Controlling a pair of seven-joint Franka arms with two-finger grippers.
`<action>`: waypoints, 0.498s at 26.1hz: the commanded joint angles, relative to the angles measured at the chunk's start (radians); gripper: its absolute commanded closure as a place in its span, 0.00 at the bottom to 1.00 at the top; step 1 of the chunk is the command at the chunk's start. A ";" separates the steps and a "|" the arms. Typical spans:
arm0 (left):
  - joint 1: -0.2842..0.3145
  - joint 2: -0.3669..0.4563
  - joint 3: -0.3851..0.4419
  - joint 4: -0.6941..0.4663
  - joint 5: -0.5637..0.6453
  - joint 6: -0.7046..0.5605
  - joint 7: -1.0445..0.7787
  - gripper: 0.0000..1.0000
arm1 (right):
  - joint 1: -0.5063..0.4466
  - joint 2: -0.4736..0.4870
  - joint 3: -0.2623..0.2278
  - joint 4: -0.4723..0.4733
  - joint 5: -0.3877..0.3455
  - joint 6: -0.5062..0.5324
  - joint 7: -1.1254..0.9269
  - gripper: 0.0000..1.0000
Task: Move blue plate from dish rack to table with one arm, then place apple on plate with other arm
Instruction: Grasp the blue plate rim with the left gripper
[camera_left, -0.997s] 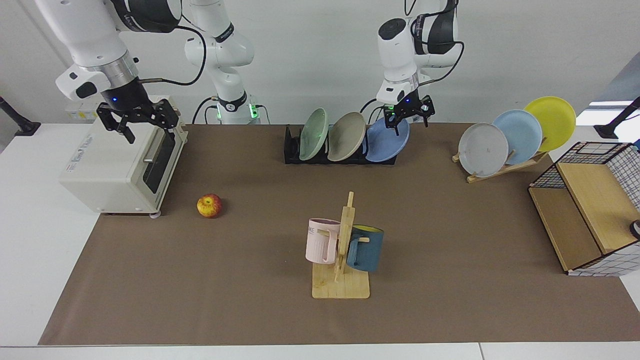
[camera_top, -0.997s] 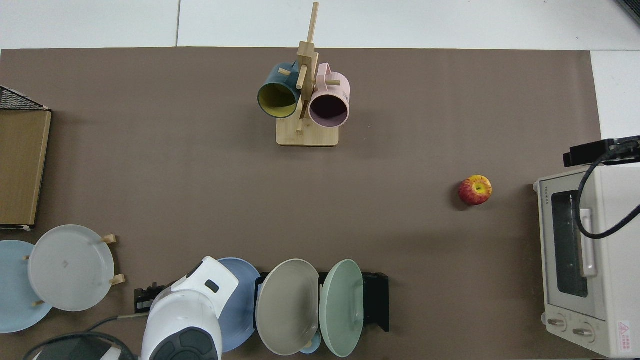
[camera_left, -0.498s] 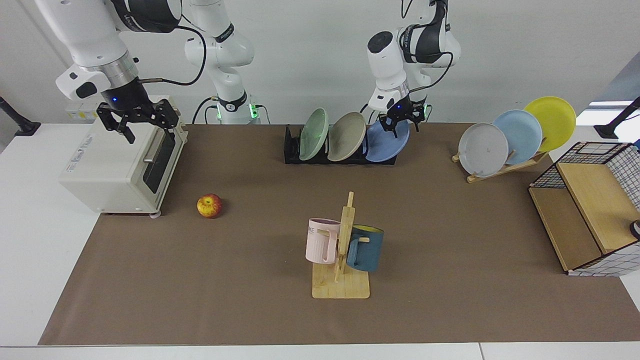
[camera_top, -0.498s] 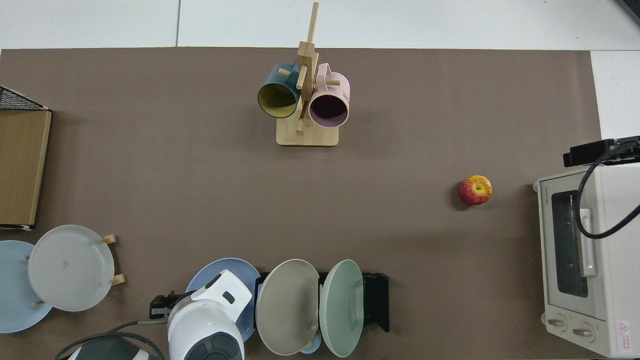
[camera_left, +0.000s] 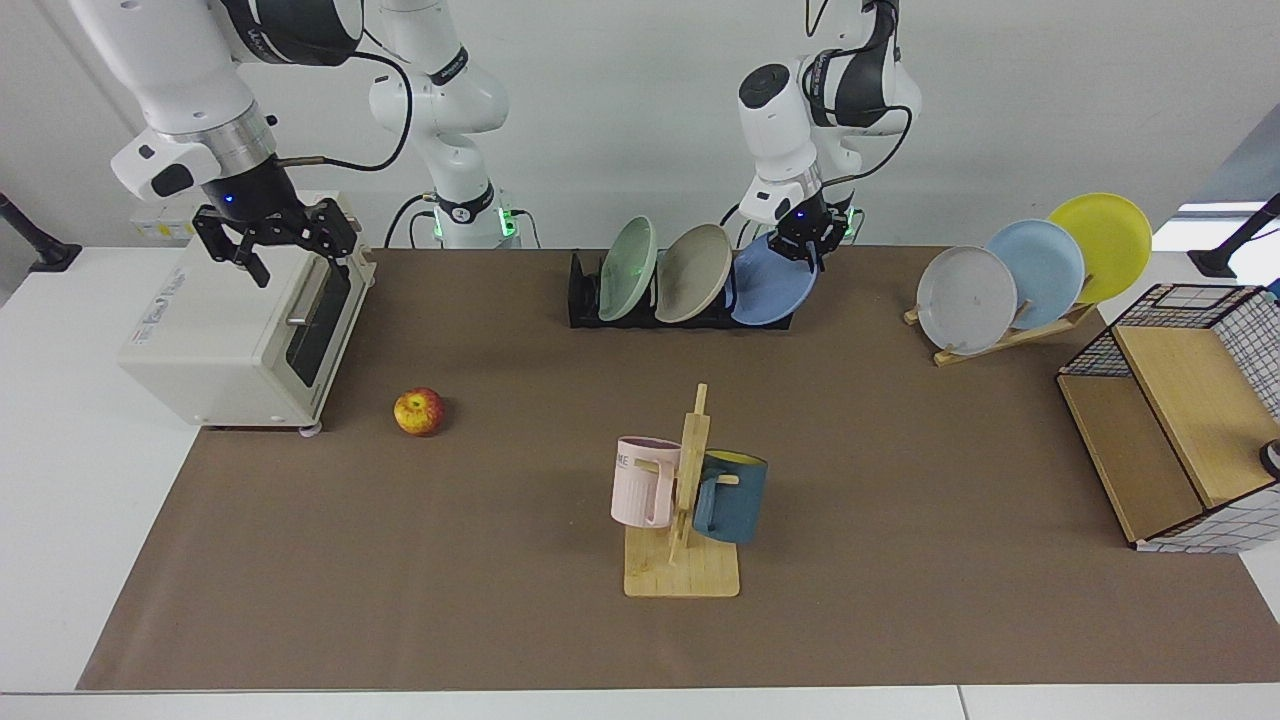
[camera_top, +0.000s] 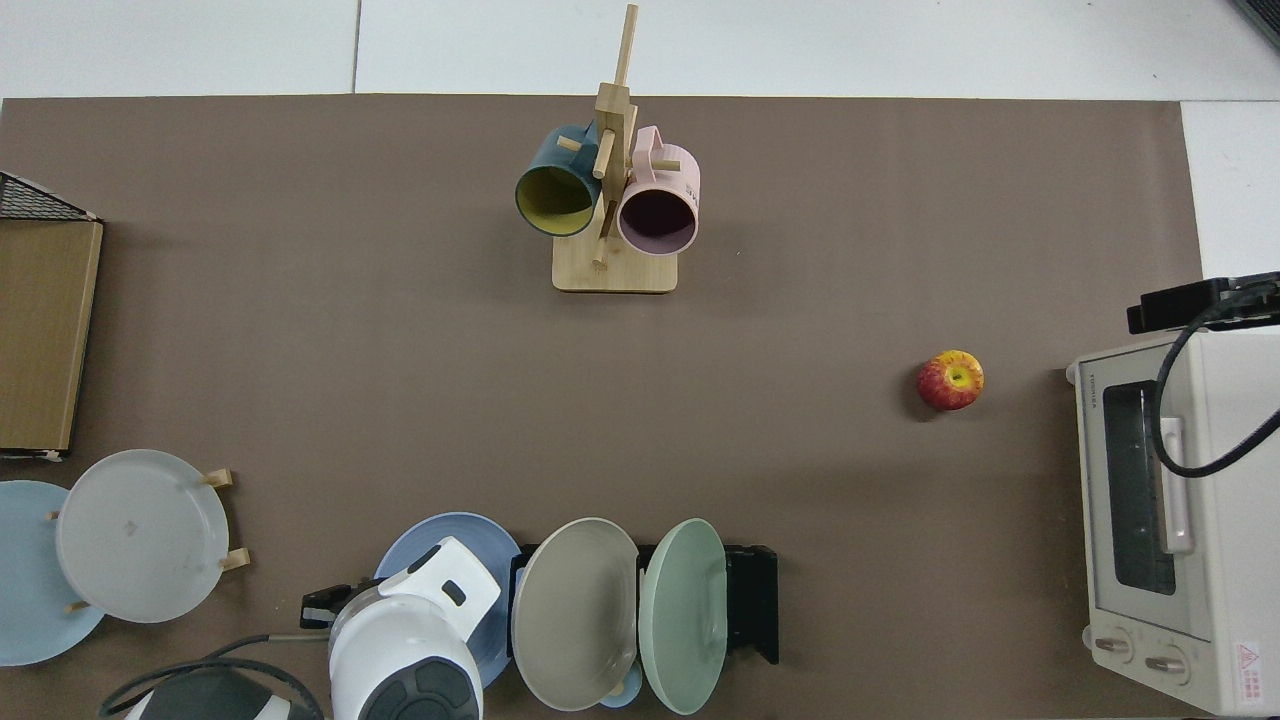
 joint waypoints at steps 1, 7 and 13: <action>-0.003 -0.001 -0.042 0.064 0.054 -0.085 -0.020 1.00 | -0.015 0.007 0.000 0.016 -0.014 -0.016 0.027 0.00; 0.000 -0.004 -0.087 0.176 0.132 -0.232 -0.054 1.00 | -0.007 -0.019 -0.002 -0.035 -0.018 0.001 0.036 0.00; 0.019 0.003 -0.101 0.263 0.266 -0.282 -0.077 1.00 | 0.016 -0.039 0.004 -0.133 -0.020 0.116 0.073 0.00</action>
